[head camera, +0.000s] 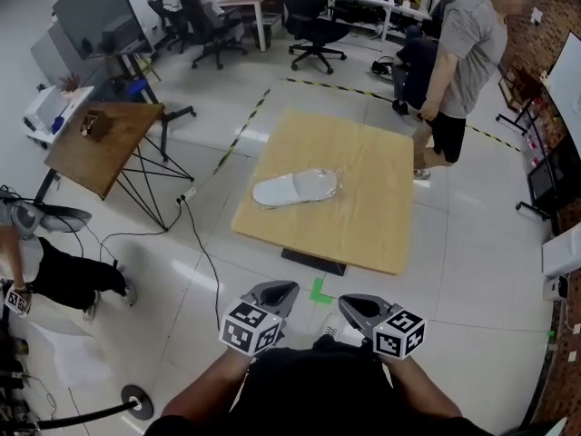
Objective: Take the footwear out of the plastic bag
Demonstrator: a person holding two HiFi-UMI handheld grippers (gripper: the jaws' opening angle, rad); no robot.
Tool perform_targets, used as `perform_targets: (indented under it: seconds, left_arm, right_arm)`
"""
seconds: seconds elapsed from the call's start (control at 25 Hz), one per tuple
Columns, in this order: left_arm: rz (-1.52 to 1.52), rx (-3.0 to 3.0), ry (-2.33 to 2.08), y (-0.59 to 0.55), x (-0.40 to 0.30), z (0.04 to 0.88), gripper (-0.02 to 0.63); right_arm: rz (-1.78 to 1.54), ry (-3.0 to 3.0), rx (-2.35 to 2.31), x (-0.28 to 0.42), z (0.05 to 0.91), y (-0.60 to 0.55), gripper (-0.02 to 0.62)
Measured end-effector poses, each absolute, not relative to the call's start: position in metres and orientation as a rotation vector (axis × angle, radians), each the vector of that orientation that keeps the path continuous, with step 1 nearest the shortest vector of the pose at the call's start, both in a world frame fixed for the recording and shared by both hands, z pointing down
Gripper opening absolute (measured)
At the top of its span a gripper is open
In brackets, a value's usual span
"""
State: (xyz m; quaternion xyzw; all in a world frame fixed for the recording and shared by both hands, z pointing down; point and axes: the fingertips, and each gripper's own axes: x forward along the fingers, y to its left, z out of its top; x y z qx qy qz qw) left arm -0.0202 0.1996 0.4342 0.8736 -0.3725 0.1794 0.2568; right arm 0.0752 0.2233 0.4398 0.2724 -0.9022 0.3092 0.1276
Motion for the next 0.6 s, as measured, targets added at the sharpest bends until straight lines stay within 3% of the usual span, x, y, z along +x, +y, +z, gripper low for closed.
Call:
perform_targets:
  seconds: [0.32,0.6]
  left_arm:
    - [0.518,2.381,-1.040,0.138,0.031,0.433,0.008]
    - [0.615,2.334,-0.986,0.112,0.017,0.460,0.008]
  right_arm:
    - [0.909,-2.675,0.703,0.103,0.443,0.146,0.002]
    - [1.002,-2.615,0.726,0.096,0.463,0.116,0.002]
